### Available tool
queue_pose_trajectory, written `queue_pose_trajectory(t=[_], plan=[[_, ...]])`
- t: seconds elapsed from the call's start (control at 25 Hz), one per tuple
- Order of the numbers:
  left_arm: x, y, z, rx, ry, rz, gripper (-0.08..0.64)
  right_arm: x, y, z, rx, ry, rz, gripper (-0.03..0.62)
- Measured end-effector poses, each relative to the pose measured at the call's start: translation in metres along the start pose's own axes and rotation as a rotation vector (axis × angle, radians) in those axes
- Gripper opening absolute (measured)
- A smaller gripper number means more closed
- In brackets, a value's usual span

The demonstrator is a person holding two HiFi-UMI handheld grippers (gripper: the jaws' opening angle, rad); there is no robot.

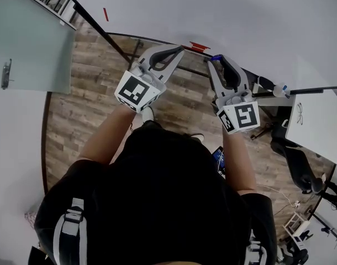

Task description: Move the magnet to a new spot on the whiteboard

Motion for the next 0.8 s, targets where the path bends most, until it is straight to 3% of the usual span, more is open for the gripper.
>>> queue_pose_trajectory(t=[0.36, 0.8], plan=[[-0.018, 0.039, -0.110, -0.055, 0.020, 0.001, 0.005, -0.027, -0.110, -0.038, -0.145, 0.016, -0.021, 0.117], [-0.043, 0.051, -0.188, -0.068, 0.037, 0.012, 0.005, -0.066, -0.191, -0.054, -0.311, 0.043, -0.095, 0.117]])
Point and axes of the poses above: the fingertips, and each gripper's own axes: y backward along the fingers, z to its right, x out of its top, the point moved 5 cm from there along y, backward along the fingers, and after that the axes turned 8 degrees about z, right-handed, at the moved point
